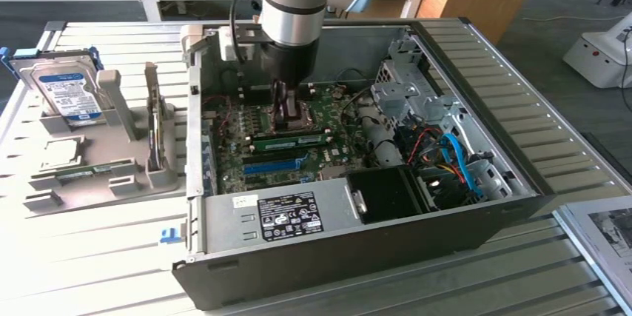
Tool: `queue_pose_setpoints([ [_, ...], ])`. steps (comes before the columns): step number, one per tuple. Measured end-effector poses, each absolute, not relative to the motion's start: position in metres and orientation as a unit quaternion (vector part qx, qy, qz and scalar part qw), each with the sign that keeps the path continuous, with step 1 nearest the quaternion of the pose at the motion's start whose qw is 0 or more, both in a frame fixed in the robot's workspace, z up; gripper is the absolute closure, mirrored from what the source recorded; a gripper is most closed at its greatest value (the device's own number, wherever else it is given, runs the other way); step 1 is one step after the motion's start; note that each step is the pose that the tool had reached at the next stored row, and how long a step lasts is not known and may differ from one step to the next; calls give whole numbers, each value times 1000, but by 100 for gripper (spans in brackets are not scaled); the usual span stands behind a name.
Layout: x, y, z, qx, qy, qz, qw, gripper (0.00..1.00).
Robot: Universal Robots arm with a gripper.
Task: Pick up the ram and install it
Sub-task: 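Press down the ram until it locks into place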
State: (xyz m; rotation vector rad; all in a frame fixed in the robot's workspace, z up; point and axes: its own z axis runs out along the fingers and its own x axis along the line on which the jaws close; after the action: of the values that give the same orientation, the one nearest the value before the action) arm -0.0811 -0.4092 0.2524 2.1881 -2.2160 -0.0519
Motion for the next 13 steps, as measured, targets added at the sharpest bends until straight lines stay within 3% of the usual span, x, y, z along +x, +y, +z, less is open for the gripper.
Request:
queue_pose_setpoints([
  [13,-81,-409,261,702,-711,-17,14,89],
])
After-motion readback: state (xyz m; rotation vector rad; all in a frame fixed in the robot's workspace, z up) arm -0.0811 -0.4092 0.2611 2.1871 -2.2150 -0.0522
